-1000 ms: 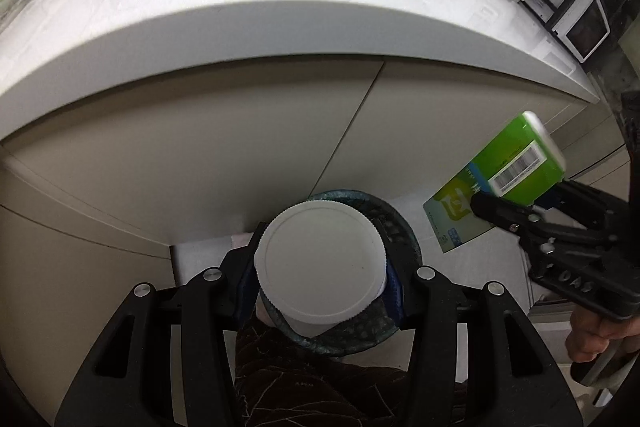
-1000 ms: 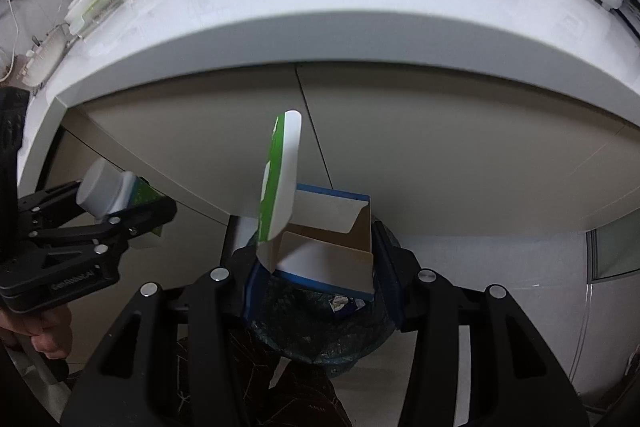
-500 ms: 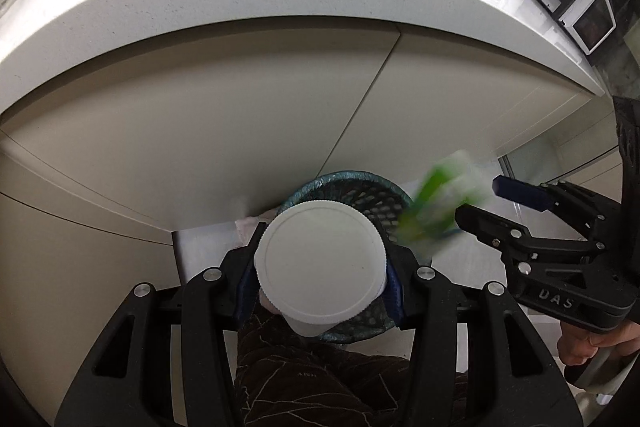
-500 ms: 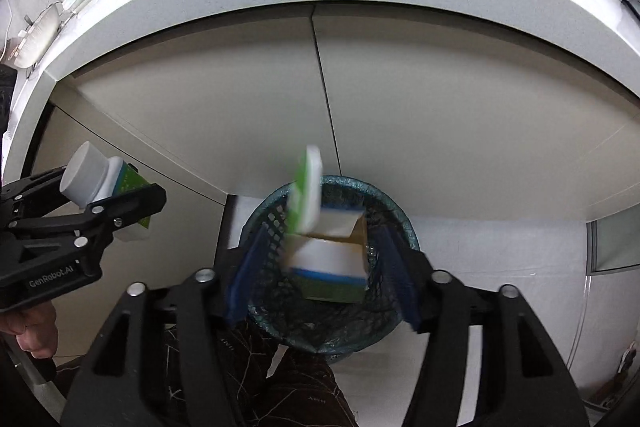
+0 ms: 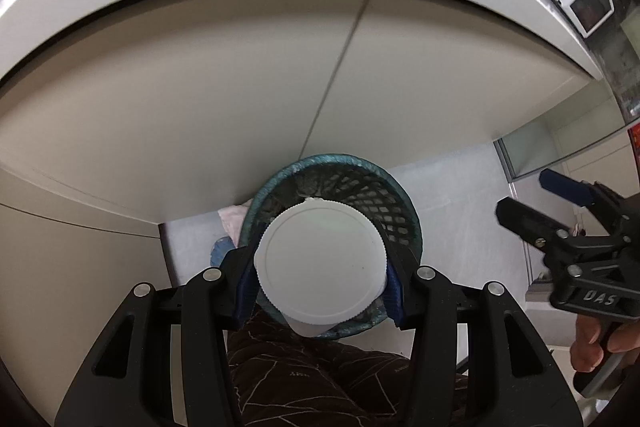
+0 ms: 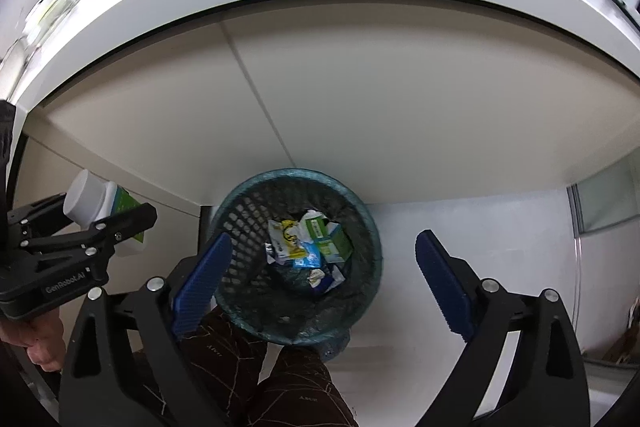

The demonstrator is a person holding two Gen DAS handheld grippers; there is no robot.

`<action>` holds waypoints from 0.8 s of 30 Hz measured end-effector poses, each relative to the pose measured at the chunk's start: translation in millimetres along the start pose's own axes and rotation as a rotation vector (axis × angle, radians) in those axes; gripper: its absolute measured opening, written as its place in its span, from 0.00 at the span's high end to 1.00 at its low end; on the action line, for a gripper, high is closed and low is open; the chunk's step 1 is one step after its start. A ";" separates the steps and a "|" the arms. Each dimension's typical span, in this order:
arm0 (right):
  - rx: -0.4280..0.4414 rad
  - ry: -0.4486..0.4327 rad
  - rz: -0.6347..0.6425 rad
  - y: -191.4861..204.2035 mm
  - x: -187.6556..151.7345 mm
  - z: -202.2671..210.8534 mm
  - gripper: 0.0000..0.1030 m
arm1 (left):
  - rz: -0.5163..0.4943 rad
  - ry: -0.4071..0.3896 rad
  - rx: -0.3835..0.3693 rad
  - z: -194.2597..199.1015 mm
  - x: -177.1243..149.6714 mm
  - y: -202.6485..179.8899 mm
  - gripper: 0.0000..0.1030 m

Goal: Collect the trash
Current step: 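Open the right gripper to drop the carton while the left gripper opens to drop the bottle, then raise both tools back up to the counter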

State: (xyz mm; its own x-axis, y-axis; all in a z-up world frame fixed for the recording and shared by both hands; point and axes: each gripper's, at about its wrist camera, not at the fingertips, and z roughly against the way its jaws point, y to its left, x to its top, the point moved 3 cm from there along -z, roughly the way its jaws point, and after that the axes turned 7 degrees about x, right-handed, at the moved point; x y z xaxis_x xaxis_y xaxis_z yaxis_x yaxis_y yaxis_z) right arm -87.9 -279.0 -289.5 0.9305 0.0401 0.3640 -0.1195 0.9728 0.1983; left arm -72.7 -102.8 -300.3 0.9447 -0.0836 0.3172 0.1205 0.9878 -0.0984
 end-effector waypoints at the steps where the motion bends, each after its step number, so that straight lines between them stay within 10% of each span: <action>1: -0.006 -0.005 -0.008 -5.0 -2.8 2.5 0.10 | -0.006 0.003 -0.001 -1.8 -0.6 -4.5 0.53; 17: -0.028 -0.007 -0.084 -40.4 -15.8 16.4 0.07 | -0.041 0.032 0.000 -19.3 -2.8 -46.1 0.50; 24: -0.015 -0.019 -0.086 -42.6 -11.6 21.7 0.07 | -0.021 0.005 0.020 -12.0 -0.1 -40.7 0.26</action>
State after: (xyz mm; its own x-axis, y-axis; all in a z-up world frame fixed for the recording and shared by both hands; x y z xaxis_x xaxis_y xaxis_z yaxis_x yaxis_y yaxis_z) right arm -101.1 -325.9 -282.4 0.9304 -0.0481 0.3633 -0.0339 0.9758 0.2160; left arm -74.0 -144.5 -307.6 0.9436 -0.1045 0.3142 0.1338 0.9883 -0.0731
